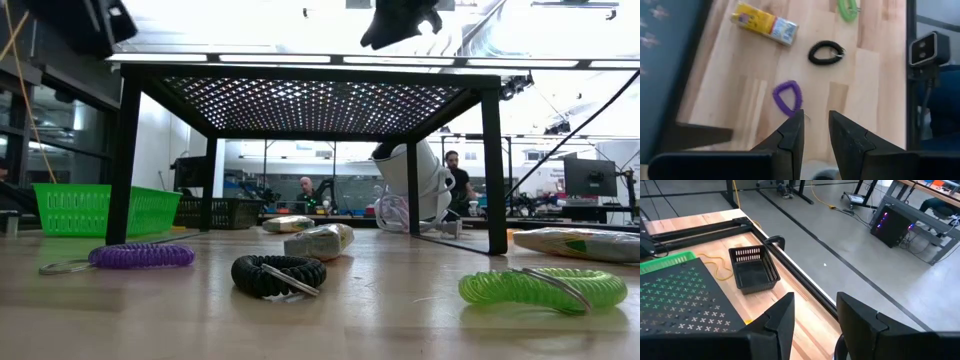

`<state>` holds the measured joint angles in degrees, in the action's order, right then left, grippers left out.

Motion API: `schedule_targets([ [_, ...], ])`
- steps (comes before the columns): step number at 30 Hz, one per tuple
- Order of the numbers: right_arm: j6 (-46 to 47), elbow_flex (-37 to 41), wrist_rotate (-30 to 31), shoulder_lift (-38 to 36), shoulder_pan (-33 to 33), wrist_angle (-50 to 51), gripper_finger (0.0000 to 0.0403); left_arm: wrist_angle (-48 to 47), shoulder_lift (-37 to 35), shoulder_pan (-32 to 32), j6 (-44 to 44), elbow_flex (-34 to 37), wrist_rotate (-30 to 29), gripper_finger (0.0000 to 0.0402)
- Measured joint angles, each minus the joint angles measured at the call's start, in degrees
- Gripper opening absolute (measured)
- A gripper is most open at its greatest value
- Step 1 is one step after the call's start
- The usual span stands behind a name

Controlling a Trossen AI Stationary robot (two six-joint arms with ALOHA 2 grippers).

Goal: Pick & Place Office Desk Supplies
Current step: Put the yellow rubber band into the white bin

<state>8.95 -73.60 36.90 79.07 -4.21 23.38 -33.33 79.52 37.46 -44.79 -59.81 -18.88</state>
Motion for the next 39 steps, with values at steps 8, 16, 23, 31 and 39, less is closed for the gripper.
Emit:
schedule_targets([
  [8,0.0,0.0,-3.3,0.0,0.1,0.0,0.0135,1.4,-0.4,-5.3,6.4,0.0,0.0,0.0086],
  [16,0.0,0.0,-12.4,0.0,0.1,0.0,0.0135,2.3,-3.6,-9.7,11.3,0.0,0.0,0.0086],
  [23,0.0,0.0,-23.9,0.0,0.1,0.0,0.0135,-1.5,-12.3,-10.5,17.1,0.0,-1.3,0.0086],
  [31,0.0,0.0,-32.3,0.0,0.1,0.0,0.0135,-16.1,-20.5,-10.8,17.8,0.0,-7.0,0.0086],
  [39,0.0,0.0,-34.3,0.0,0.1,0.0,0.0135,-27.1,-25.7,-13.0,10.6,0.0,-7.0,0.0086],
])
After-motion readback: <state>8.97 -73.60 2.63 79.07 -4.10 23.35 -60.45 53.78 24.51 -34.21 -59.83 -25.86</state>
